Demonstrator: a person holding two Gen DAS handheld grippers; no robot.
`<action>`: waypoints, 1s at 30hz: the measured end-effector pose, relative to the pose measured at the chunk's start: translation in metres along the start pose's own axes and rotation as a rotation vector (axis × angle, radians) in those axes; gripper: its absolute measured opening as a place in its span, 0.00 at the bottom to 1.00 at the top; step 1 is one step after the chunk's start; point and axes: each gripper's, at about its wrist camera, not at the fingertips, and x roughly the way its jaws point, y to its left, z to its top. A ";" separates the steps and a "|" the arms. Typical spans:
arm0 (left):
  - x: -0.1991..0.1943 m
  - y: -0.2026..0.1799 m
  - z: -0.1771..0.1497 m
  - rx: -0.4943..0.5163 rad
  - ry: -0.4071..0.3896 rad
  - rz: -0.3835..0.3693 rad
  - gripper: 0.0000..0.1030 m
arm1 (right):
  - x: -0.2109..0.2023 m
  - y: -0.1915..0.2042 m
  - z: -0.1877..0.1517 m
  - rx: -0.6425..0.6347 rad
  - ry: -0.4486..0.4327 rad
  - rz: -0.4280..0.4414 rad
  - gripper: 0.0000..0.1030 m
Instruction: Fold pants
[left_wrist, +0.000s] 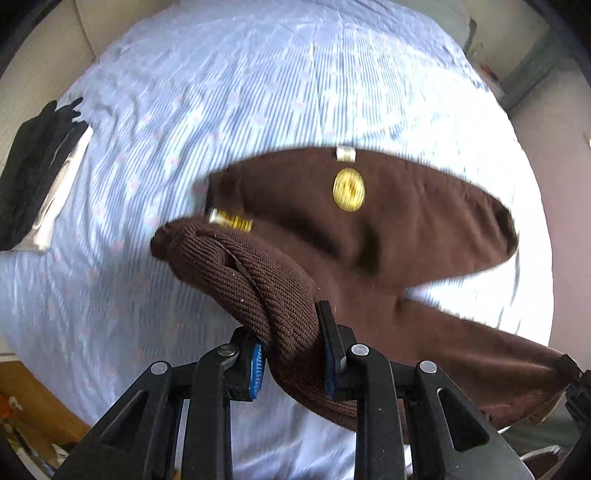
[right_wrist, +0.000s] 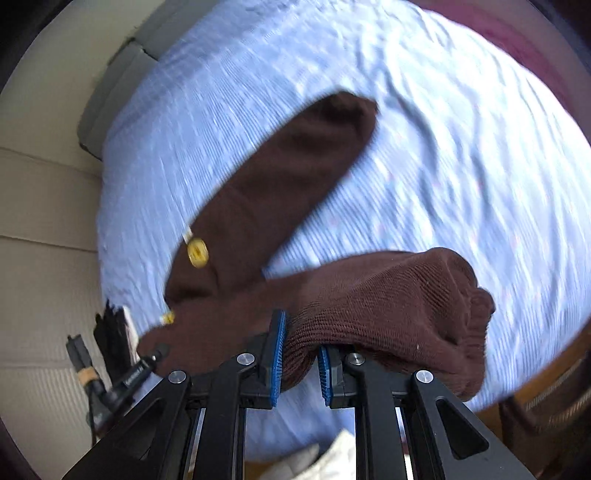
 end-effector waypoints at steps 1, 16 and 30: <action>0.003 -0.002 0.007 -0.009 -0.011 0.002 0.25 | 0.002 0.006 0.011 -0.003 -0.022 0.009 0.17; 0.086 -0.024 0.147 -0.146 0.050 0.070 0.33 | 0.137 0.041 0.168 0.016 -0.040 -0.052 0.18; 0.016 -0.048 0.147 0.175 -0.168 -0.048 0.97 | 0.075 0.065 0.138 -0.153 -0.157 0.002 0.68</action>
